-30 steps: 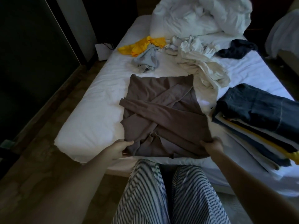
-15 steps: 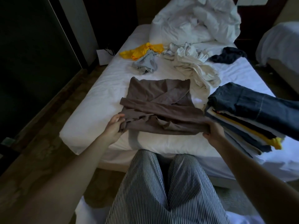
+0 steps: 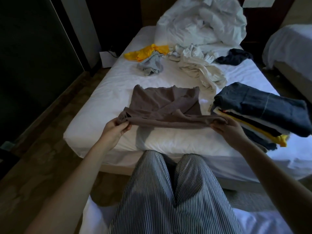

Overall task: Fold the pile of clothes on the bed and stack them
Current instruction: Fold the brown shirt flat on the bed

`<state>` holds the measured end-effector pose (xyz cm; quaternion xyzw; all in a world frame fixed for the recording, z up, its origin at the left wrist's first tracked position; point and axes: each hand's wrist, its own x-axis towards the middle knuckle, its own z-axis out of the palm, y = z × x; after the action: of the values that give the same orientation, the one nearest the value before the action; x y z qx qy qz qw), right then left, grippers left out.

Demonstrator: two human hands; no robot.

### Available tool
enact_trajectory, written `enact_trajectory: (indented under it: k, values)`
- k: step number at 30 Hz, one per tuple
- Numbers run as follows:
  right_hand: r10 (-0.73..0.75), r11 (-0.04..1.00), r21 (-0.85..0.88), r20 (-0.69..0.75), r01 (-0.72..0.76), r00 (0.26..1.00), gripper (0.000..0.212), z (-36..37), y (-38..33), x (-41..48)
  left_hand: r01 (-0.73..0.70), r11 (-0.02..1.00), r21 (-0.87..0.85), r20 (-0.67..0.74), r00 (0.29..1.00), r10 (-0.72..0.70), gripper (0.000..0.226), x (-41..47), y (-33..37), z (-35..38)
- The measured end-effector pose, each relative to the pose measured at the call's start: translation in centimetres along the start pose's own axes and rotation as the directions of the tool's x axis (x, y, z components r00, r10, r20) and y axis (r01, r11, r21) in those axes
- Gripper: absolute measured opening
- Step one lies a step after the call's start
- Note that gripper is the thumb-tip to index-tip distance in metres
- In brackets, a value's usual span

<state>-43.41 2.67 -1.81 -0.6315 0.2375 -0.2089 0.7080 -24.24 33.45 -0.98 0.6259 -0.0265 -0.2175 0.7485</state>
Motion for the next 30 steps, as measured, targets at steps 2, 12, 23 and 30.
enact_trajectory:
  k: [2,12,23,30]
  values:
    - [-0.091,0.975,-0.215,-0.120,0.063,0.989,0.024,0.1,0.2,0.0,-0.044,0.982,0.186,-0.053,0.997,0.054,0.012,0.0,-0.1,0.2]
    - [-0.175,0.941,-0.315,-0.149,0.121,0.973,0.023,-1.9,-1.3,-1.6,-0.205,0.782,0.589,0.009,0.969,0.247,0.022,-2.1,2.5,-1.6]
    - [-0.073,0.939,-0.344,-0.196,0.001,0.978,0.022,1.3,-3.6,7.1,-0.062,0.844,0.533,-0.046,0.994,0.102,0.041,7.0,4.7,0.6]
    - [-0.051,0.921,-0.387,-0.230,-0.044,0.972,0.016,2.5,-4.3,19.1,0.006,0.858,0.513,-0.105,0.993,0.056,0.039,20.1,7.0,4.5]
